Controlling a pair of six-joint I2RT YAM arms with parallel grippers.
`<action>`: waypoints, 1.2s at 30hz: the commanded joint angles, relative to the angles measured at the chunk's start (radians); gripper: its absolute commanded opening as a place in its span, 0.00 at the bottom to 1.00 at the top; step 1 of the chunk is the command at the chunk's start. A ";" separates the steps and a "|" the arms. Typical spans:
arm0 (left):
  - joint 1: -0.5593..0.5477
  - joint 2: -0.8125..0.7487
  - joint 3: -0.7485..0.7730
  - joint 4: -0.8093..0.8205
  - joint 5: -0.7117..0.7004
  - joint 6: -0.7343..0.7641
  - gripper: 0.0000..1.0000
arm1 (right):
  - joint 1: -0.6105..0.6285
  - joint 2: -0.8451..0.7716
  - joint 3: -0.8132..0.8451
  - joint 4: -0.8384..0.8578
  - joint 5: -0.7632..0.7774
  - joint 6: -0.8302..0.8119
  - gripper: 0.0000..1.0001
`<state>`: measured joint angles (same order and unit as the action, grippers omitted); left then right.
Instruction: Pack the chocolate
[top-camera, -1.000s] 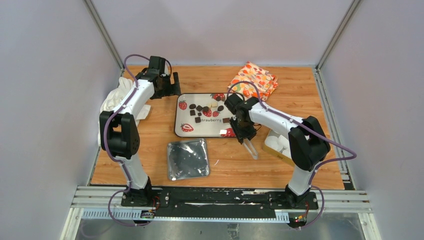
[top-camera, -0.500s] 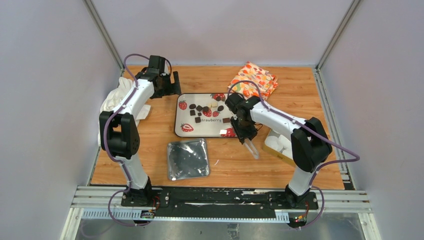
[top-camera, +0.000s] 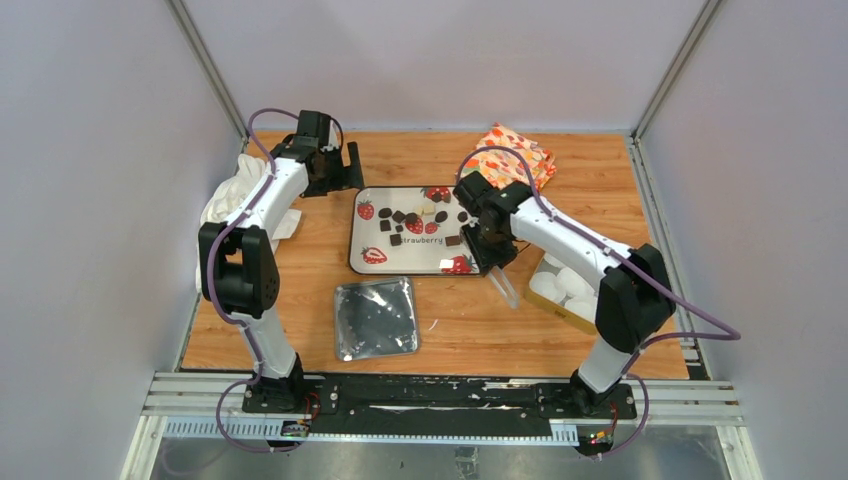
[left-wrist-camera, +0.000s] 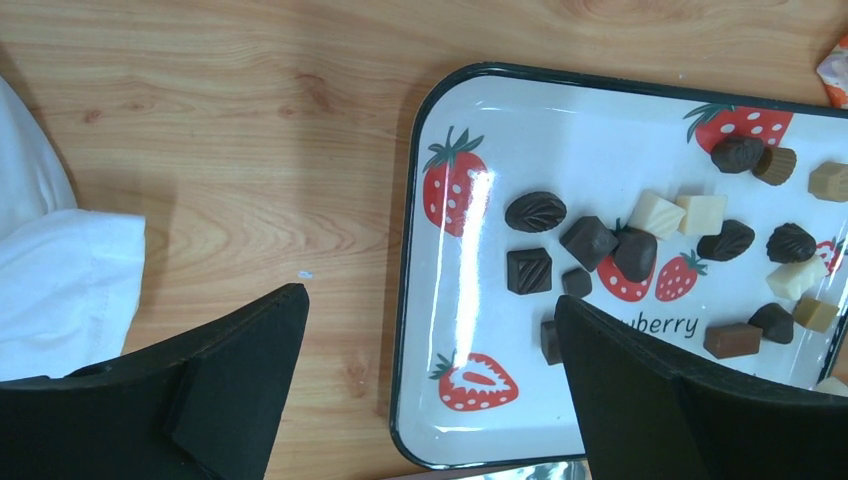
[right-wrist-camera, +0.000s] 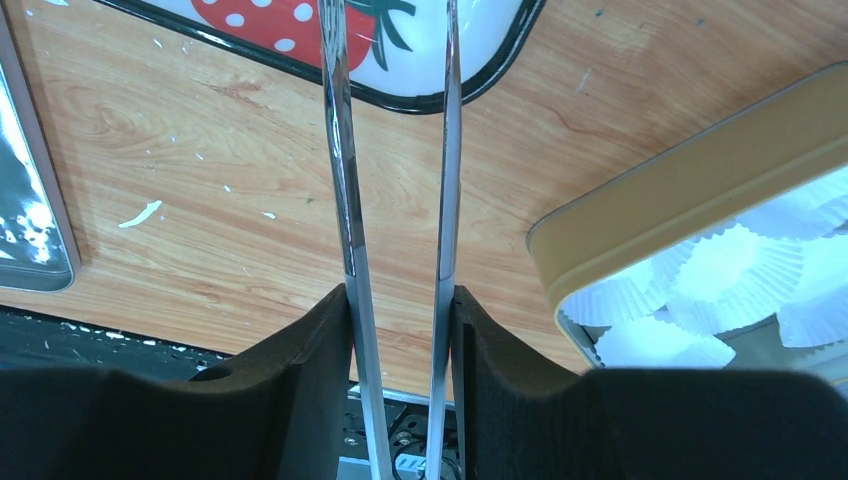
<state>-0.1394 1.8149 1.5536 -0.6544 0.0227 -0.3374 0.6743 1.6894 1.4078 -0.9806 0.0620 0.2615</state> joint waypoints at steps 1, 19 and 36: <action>0.004 0.003 0.035 -0.002 0.020 -0.004 1.00 | -0.025 -0.082 0.036 -0.070 0.051 -0.009 0.00; 0.004 0.022 0.046 -0.003 0.060 -0.015 1.00 | -0.384 -0.486 -0.289 -0.130 0.008 0.067 0.00; 0.004 0.015 0.026 0.001 0.059 -0.014 1.00 | -0.544 -0.437 -0.412 -0.024 -0.037 -0.013 0.00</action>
<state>-0.1394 1.8301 1.5715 -0.6533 0.0784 -0.3519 0.1726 1.2373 1.0092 -1.0309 0.0330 0.2787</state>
